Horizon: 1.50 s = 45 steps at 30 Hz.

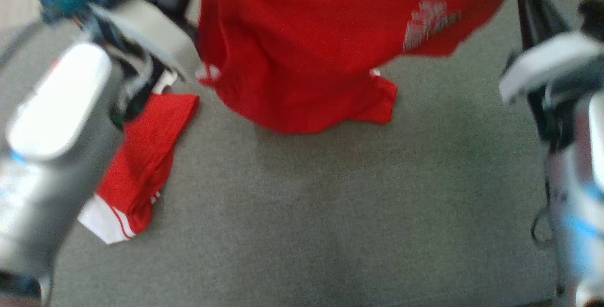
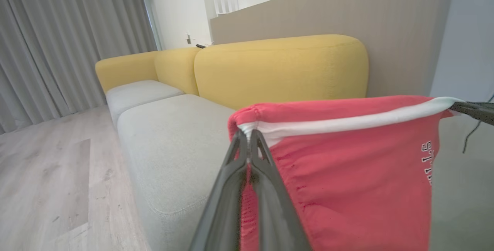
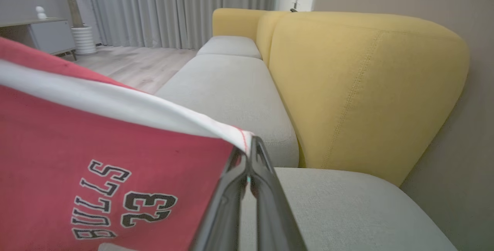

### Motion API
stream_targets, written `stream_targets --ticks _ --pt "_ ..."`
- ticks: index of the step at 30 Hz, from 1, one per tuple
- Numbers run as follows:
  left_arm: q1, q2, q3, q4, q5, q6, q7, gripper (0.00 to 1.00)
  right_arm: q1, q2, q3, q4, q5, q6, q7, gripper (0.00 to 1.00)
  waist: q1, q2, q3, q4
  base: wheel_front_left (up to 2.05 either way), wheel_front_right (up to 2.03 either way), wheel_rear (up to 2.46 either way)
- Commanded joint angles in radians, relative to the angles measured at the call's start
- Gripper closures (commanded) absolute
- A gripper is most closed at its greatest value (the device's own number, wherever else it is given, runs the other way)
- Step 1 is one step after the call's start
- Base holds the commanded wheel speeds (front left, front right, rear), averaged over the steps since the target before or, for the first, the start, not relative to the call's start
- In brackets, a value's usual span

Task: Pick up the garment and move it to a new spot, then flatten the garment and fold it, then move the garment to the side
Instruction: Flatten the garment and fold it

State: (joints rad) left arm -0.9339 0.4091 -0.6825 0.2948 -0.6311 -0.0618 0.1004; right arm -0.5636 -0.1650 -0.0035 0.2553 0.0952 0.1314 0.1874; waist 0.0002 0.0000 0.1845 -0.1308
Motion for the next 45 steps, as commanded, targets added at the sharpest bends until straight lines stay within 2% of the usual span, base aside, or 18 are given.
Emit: stream_targets --ticks 1,5,11,15,18,22,26,29,32,38,45 --pt "-0.142 0.051 0.068 0.008 0.008 -0.003 0.003 1.00 -0.130 0.002 0.023 -0.002 0.028 -0.001 0.016 1.00 -0.0002 0.0000 0.103 -0.023 0.00 0.00 0.00" --pt "-0.305 0.034 0.081 0.132 0.035 -0.021 -0.017 1.00 -0.349 0.029 0.041 0.130 0.074 -0.001 0.007 1.00 -0.0002 0.0000 0.184 -0.061 0.00 0.00 0.00" --pt "-0.585 -0.030 0.088 0.354 0.129 -0.012 -0.160 1.00 -0.674 0.056 0.008 0.369 0.000 -0.001 -0.205 1.00 -0.0002 0.0000 0.243 -0.099 0.00 0.00 0.00" --pt "-0.689 -0.079 0.083 0.475 0.163 -0.011 -0.277 1.00 -0.788 0.076 -0.054 0.515 -0.080 -0.001 -0.339 1.00 -0.0002 0.0000 0.255 -0.101 0.00 0.00 0.00" --pt "-0.696 -0.100 0.078 0.525 0.164 -0.019 -0.313 1.00 -0.804 0.085 -0.061 0.586 -0.110 -0.001 -0.375 1.00 -0.0002 0.0000 0.257 -0.098 0.00 0.00 0.00" --pt "-0.641 -0.137 0.060 0.597 0.147 -0.044 -0.345 1.00 -0.772 0.090 -0.041 0.715 -0.149 -0.001 -0.402 1.00 -0.0002 0.0000 0.260 -0.083 0.00 0.00 0.00" --pt "-0.514 -0.165 0.029 0.630 0.117 -0.062 -0.356 1.00 -0.709 0.064 0.013 0.836 -0.176 -0.001 -0.396 1.00 -0.0002 0.0000 0.247 -0.065 0.00 0.00 0.00" --pt "-0.388 -0.169 -0.050 0.620 0.105 -0.068 -0.358 1.00 -0.663 0.027 0.043 0.916 -0.168 -0.001 -0.362 1.00 -0.0002 0.0000 0.225 -0.048 0.00 0.00 0.00" --pt "-0.255 -0.152 -0.142 0.568 0.043 -0.068 -0.356 1.00 -0.612 -0.010 0.093 0.974 -0.153 -0.001 -0.325 1.00 -0.0002 0.0000 0.189 -0.033 0.00 0.00 0.00" --pt "-0.061 -0.093 -0.279 0.445 -0.053 -0.069 -0.337 1.00 -0.495 -0.064 0.205 1.016 -0.069 -0.001 -0.236 1.00 -0.0002 0.0000 0.103 -0.014 0.00 0.00 0.00" --pt "0.101 -0.077 -0.381 0.323 -0.074 -0.064 -0.307 1.00 -0.364 -0.119 0.370 1.002 0.077 -0.001 -0.100 1.00 -0.0002 0.0000 0.014 -0.011 0.00 0.00 0.00"
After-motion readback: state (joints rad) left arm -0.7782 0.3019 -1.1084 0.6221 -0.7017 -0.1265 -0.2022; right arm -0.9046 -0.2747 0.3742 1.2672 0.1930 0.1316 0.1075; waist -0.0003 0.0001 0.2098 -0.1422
